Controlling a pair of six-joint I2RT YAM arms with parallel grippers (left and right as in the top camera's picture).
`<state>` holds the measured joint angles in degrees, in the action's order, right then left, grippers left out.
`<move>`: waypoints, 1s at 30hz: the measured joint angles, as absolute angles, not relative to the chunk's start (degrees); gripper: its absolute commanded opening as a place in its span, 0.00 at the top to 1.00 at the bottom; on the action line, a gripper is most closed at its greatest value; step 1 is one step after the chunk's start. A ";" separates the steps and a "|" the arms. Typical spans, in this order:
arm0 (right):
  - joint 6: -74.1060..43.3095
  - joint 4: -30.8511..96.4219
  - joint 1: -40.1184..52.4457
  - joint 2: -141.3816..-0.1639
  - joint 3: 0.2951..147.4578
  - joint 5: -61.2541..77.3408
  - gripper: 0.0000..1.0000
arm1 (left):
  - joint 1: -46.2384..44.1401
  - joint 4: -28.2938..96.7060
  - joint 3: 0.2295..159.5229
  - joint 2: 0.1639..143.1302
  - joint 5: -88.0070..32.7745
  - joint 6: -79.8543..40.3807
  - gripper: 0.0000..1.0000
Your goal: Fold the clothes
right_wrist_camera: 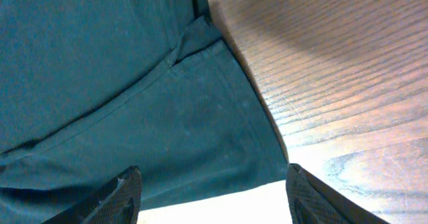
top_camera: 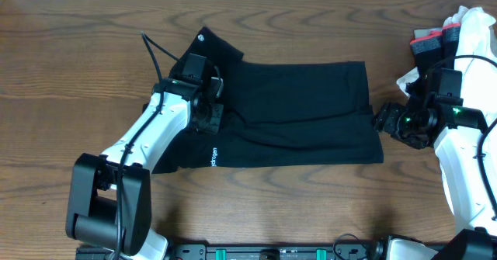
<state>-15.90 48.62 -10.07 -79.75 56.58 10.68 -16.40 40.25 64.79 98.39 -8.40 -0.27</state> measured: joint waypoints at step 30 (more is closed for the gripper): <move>-15.90 48.42 -10.07 -79.75 56.58 10.70 0.32 | -20.73 23.57 59.18 98.41 1.78 3.53 0.94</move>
